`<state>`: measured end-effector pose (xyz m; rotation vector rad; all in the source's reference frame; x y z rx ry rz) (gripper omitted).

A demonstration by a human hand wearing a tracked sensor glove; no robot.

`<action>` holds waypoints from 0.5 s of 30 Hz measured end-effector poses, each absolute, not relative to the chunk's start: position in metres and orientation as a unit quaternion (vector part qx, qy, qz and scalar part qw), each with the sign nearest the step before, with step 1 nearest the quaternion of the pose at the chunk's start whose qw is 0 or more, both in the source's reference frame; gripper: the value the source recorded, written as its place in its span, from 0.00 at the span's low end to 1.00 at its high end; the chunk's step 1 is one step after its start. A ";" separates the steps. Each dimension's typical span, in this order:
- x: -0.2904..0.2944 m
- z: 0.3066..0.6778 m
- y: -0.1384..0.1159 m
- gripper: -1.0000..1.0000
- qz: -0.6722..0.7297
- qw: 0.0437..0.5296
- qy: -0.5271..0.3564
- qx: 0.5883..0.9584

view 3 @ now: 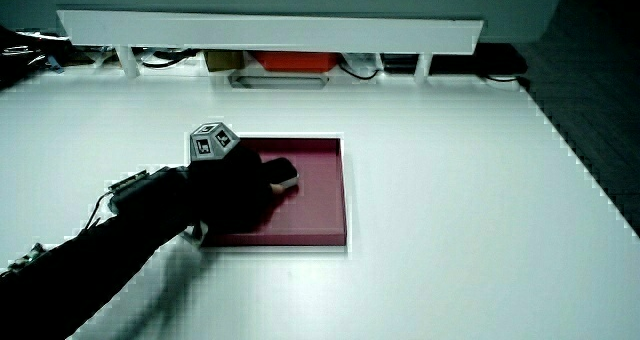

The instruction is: Pick eraser

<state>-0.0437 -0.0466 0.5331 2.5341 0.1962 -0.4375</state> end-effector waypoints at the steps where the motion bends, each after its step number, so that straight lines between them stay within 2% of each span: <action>1: -0.044 0.534 -0.046 0.50 -0.167 0.278 0.072 0.943; 15: -0.047 0.534 -0.044 0.80 -0.172 0.272 0.062 0.945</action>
